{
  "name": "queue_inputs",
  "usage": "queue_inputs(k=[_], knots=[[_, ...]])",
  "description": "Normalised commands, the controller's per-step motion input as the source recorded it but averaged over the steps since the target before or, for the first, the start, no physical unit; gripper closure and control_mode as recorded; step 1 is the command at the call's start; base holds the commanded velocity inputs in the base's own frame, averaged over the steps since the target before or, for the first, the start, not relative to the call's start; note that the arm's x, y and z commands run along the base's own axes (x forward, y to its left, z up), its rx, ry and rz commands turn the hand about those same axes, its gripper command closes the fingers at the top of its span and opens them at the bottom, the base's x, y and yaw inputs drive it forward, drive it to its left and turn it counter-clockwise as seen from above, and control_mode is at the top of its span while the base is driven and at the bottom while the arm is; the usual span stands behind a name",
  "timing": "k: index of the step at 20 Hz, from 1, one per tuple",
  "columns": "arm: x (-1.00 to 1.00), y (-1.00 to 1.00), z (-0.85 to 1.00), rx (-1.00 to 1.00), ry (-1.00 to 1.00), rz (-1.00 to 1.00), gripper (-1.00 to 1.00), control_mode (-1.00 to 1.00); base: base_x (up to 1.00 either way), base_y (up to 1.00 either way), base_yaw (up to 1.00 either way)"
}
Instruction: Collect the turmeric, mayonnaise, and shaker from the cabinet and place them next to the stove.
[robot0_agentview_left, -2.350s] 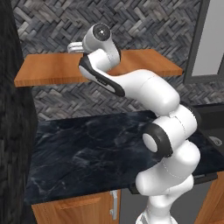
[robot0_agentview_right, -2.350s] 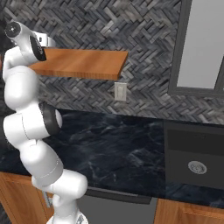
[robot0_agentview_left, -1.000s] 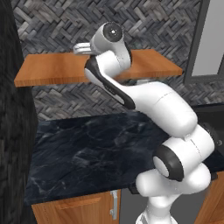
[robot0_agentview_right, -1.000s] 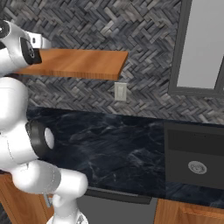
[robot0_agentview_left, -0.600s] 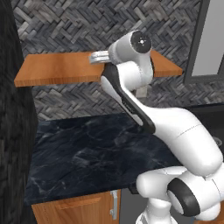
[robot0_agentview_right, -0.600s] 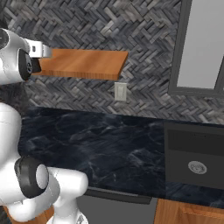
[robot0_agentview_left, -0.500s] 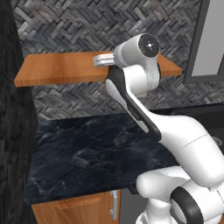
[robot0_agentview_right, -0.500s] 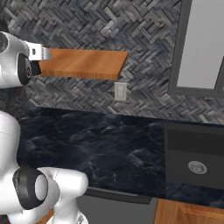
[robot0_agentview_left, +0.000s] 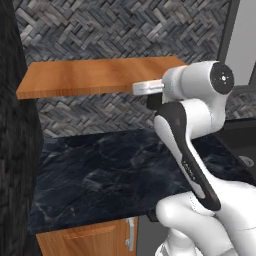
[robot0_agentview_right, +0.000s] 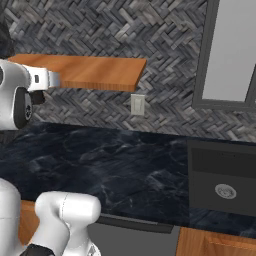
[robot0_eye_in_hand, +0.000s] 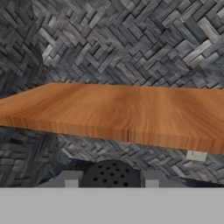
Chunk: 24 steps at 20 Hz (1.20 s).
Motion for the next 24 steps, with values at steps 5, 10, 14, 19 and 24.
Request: queue_inputs(k=[5,10,14,19,24], knots=[[-1.00,-0.25,-0.35,-0.05,0.01,0.06,1.00,-1.00,0.00,0.00,0.00],[-1.00,-0.24,-0.71,-0.02,0.00,0.06,1.00,-1.00,0.00,0.00,0.00],[-0.97,-0.01,-0.98,-0.06,0.00,0.03,1.00,-1.00,0.00,0.00,0.00],[0.00,0.00,0.00,0.00,0.00,0.00,1.00,1.00,-0.78,0.00,-0.05],[0.00,0.00,0.00,0.00,0.00,0.00,1.00,1.00,-0.44,0.00,-0.61]])
